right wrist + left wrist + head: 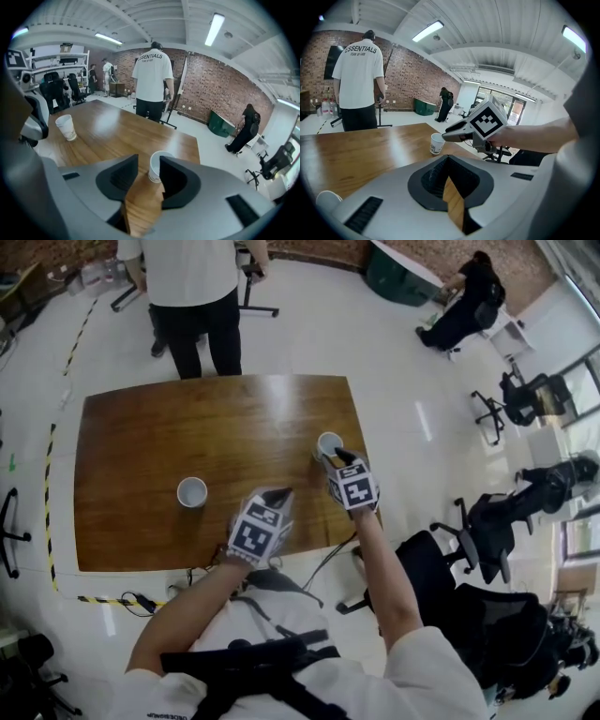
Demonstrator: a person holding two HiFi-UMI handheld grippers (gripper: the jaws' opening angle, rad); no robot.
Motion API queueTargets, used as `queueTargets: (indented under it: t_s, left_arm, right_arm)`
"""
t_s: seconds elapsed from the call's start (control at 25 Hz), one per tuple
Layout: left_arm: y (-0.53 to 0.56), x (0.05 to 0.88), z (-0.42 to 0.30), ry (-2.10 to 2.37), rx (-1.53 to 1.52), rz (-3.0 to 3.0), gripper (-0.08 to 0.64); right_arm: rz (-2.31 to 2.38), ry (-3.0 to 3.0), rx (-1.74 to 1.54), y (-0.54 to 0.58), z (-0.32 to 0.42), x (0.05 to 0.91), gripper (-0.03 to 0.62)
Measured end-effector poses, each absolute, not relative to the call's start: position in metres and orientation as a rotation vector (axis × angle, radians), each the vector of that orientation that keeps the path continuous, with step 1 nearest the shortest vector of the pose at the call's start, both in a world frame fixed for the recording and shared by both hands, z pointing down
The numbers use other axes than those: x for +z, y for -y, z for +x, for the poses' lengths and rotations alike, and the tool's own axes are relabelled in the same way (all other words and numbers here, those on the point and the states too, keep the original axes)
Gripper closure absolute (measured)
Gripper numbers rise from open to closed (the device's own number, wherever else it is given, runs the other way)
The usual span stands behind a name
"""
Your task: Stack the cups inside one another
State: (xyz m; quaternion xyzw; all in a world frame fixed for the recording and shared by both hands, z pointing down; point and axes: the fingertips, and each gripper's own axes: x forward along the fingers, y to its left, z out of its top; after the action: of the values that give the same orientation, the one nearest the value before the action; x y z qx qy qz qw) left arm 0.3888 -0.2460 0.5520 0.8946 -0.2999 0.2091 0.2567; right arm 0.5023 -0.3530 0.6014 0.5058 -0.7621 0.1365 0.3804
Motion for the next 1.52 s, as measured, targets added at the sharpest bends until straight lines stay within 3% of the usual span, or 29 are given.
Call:
queueTargets:
  t_s: [0.64, 0.96, 1.08, 1.52]
  left_arm:
    - [0.26, 0.579, 0.374, 0.867, 0.596, 2.332, 0.56]
    - [0.258, 0.584, 0.361, 0.891, 0.591, 2.304, 0.56]
    - [0.256, 0.585, 0.357, 0.895, 0.592, 2.298, 0.56]
    - [0.235, 0.579, 0.335, 0.898, 0.59, 2.3, 0.56]
  right_arm:
    - [1.079, 1.861, 0.302, 0.389, 0.489, 0.656, 0.463]
    - [1.091, 1.824, 0.322, 0.392, 0.491, 0.667, 0.534]
    - [1.106, 1.823, 0.331, 0.392, 0.493, 0.665, 0.56]
    - [1.198, 1.939, 0.359, 0.366, 0.467, 0.61, 0.561]
